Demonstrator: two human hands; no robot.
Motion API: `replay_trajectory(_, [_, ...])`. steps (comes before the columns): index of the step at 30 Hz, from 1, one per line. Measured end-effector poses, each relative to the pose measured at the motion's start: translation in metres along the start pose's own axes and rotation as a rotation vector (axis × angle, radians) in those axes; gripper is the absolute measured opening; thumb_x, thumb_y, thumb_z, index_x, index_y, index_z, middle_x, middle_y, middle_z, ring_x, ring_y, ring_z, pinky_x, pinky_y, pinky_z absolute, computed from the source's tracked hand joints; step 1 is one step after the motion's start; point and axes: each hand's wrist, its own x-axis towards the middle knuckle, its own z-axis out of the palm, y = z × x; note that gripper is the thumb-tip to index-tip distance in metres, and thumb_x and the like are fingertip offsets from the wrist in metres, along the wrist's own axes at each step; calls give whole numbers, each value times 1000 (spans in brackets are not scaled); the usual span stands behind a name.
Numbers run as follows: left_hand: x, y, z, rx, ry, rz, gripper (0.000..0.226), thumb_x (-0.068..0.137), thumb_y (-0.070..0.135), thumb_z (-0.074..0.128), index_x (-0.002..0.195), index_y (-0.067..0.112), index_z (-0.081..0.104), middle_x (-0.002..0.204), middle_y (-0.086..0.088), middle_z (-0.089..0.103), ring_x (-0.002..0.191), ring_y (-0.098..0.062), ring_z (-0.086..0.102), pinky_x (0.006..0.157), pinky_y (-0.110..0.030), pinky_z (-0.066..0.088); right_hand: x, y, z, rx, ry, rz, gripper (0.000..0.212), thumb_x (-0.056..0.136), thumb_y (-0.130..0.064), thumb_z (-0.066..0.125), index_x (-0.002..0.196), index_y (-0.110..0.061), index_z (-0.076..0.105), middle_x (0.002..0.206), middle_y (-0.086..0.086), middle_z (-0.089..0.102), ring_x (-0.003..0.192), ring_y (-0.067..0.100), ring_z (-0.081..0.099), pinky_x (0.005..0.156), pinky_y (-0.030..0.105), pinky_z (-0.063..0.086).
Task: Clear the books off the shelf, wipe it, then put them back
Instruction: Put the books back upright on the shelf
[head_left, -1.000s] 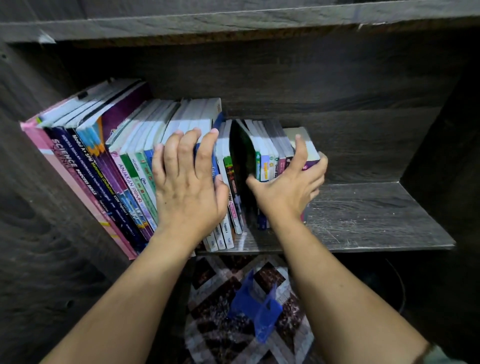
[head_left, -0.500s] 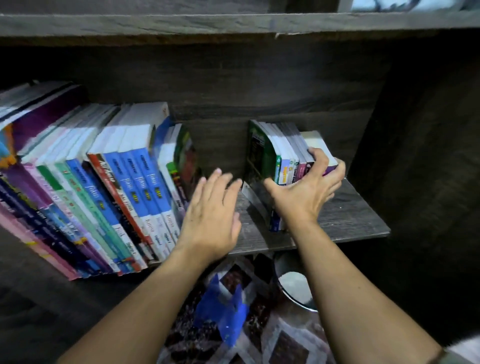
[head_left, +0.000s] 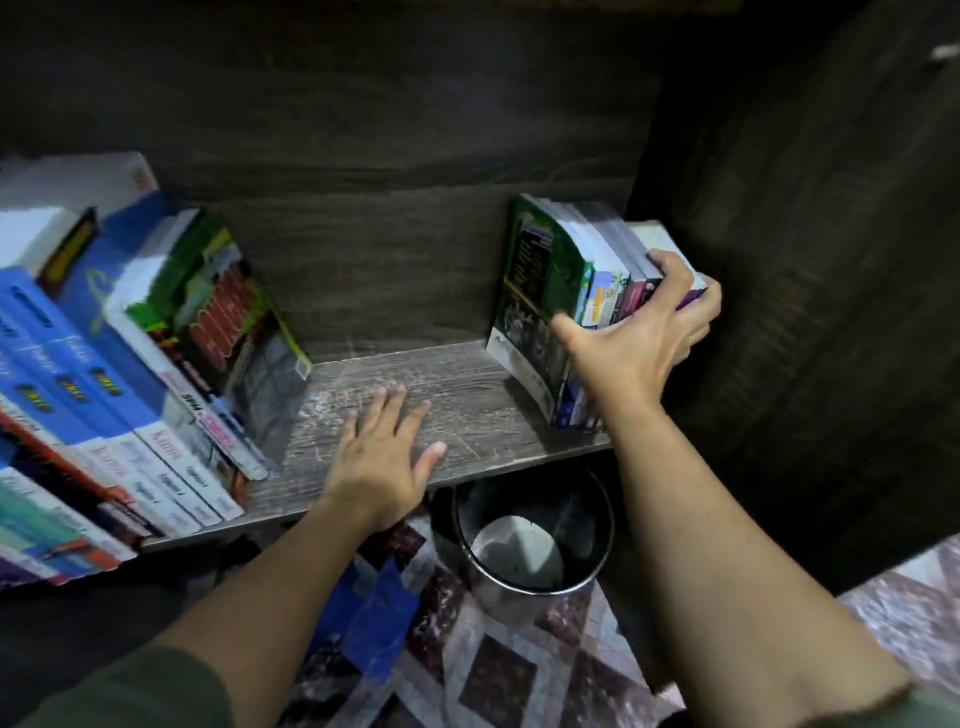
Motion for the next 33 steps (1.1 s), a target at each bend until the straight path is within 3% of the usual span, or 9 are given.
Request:
replay_trajectory(7, [0, -1, 5, -16, 33, -8, 66, 96, 61, 17, 154, 31, 13, 163, 2, 4, 149, -18, -2, 120, -42, -1, 5, 7, -2, -25, 70, 7, 114, 51, -51, 80, 145, -23, 21, 150, 17, 13, 128, 37, 28, 107, 48, 30])
replay_trajectory(12, [-1, 1, 4, -1, 22, -23, 65, 95, 60, 12, 154, 32, 12, 162, 3, 1, 149, -16, -4, 121, -42, -1, -14, 9, 6, -105, 174, 56, 119, 52, -67, 74, 142, -29, 7, 155, 22, 10, 137, 42, 23, 110, 68, 15])
replay_trajectory(16, [-2, 1, 2, 4, 10, -31, 65, 95, 60, 14, 154, 32, 11, 163, 3, 1, 149, -16, -5, 121, -42, -1, -9, 5, 1, -158, 195, -13, 114, 54, -67, 72, 141, -31, 8, 155, 23, 14, 137, 40, 25, 110, 66, 12])
replay_trajectory(20, [-1, 2, 0, 6, 5, -26, 69, 92, 62, 8, 154, 32, 12, 162, 3, 4, 149, -18, -2, 121, -43, 0, -4, -4, -3, -230, 178, -93, 106, 58, -62, 74, 141, -32, 17, 155, 20, 19, 138, 39, 25, 111, 65, 11])
replay_trajectory(24, [-5, 2, -5, -29, -21, -20, 64, 96, 59, 20, 154, 31, 13, 163, 2, 2, 149, -18, -4, 121, -43, -2, 3, -19, -7, -288, 141, -151, 90, 64, -52, 77, 142, -32, 35, 156, 13, 21, 141, 36, 21, 112, 63, 6])
replay_trajectory(33, [-13, 1, -21, -32, -38, -11, 61, 98, 57, 28, 152, 29, 20, 161, -1, 14, 149, -21, 3, 120, -40, 4, 4, -33, -14, -355, 88, -219, 67, 70, -44, 74, 130, -30, 50, 150, 6, 35, 142, 32, 22, 112, 63, 4])
